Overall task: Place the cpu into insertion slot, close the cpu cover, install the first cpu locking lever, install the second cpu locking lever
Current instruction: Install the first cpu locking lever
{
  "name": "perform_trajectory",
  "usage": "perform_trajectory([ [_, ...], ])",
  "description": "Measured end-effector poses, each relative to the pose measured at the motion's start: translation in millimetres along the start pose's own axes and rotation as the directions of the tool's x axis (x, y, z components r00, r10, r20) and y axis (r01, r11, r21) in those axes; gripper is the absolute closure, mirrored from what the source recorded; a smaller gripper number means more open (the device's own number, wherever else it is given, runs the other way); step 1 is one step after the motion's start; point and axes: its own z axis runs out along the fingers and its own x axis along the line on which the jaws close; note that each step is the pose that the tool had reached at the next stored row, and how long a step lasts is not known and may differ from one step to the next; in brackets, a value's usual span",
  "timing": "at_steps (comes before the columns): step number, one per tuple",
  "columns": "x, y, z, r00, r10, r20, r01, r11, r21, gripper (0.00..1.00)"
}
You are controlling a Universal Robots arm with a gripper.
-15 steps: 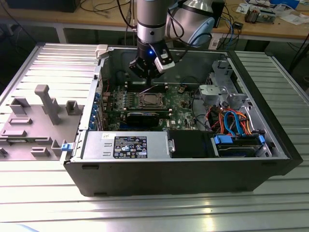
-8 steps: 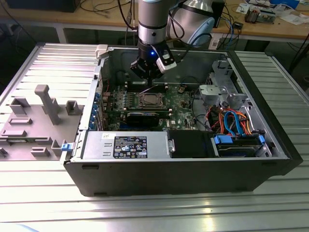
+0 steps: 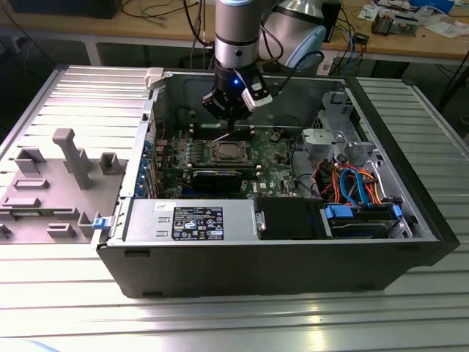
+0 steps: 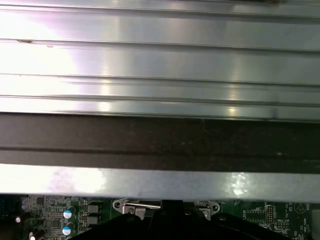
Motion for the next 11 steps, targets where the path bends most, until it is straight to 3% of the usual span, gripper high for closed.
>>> perform_trajectory([
  [7, -8.9, -0.6, 5.9, 1.0, 0.0, -0.0016, 0.0, 1.0, -0.0001, 0.89],
  [11, -10.5, -0.9, 9.5, 1.0, 0.0, -0.0019, 0.0, 1.0, -0.0001, 0.89],
])
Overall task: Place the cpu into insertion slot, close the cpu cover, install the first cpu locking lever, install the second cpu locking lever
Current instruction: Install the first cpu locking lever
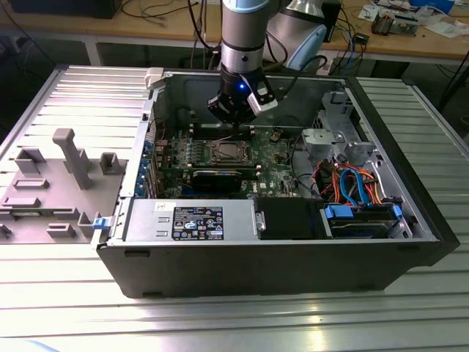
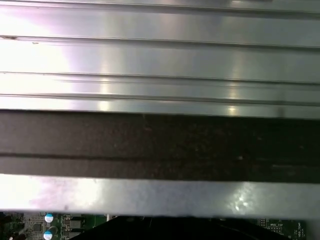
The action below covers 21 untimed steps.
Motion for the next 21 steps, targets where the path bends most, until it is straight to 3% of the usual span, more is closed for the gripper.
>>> perform_trajectory([
  [16, -2.0, -0.9, 14.8, 1.0, 0.0, -0.0016, 0.0, 1.0, -0.0001, 0.89],
  [21, -2.3, -0.9, 13.7, 1.0, 0.0, -0.0022, 0.0, 1.0, -0.0002, 0.89],
])
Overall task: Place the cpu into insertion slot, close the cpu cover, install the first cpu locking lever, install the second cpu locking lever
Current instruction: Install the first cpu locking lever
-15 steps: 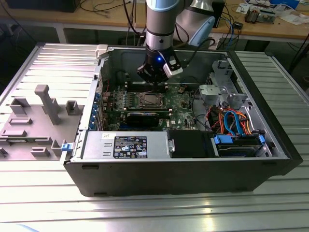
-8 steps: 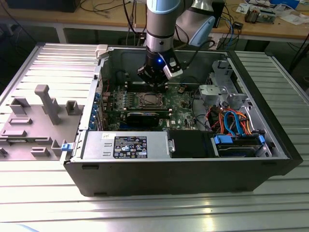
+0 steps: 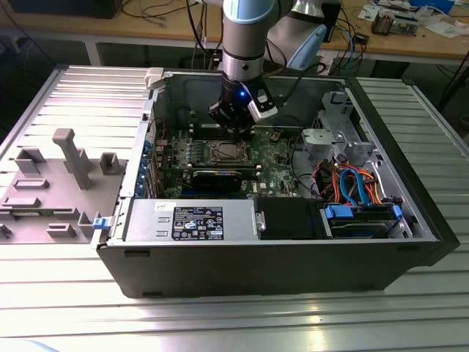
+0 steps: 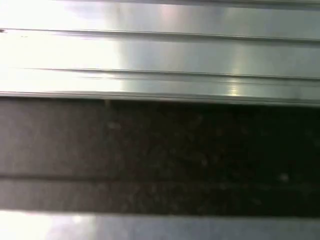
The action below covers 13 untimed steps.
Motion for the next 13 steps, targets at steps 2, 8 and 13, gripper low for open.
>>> perform_trajectory([
  [2, -0.5, -0.3, 0.3, 1.0, 0.0, -0.0009, 0.0, 1.0, 0.0017, 0.89],
  [8, -0.6, -1.5, 2.4, 1.0, 0.0, -0.0018, 0.0, 1.0, 0.0087, 0.89],
  [13, -0.7, -1.4, 4.4, 1.0, 0.0, -0.0013, 0.0, 1.0, 0.009, 0.89],
])
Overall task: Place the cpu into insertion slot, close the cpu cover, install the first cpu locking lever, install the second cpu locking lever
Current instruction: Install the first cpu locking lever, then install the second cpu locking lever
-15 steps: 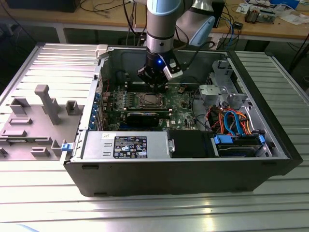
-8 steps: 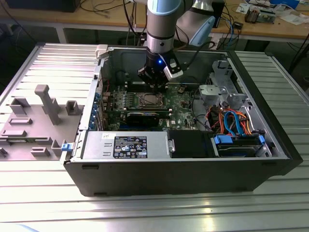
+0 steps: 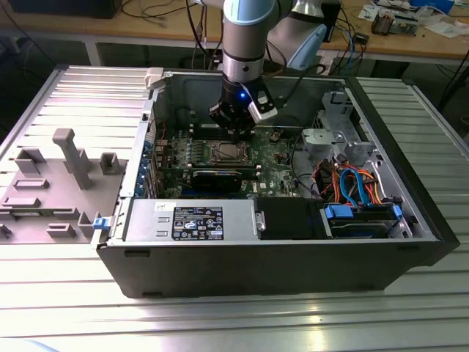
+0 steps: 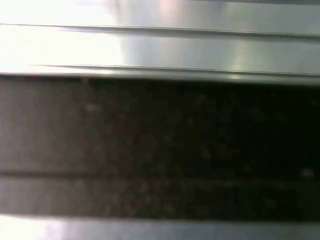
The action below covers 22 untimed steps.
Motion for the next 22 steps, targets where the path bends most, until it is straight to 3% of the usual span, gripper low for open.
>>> perform_trajectory([
  [5, 0.1, -0.1, -0.8, 1.0, 0.0, -0.0002, 0.0, 1.0, 0.0, 0.89],
  [10, 0.0, 0.1, -5.7, 1.0, 0.0, -0.0002, 0.0, 1.0, 0.0, 0.89],
  [22, 0.1, -3.1, -6.1, 1.0, 0.0, -0.0002, 0.0, 1.0, 0.0, 0.89],
])
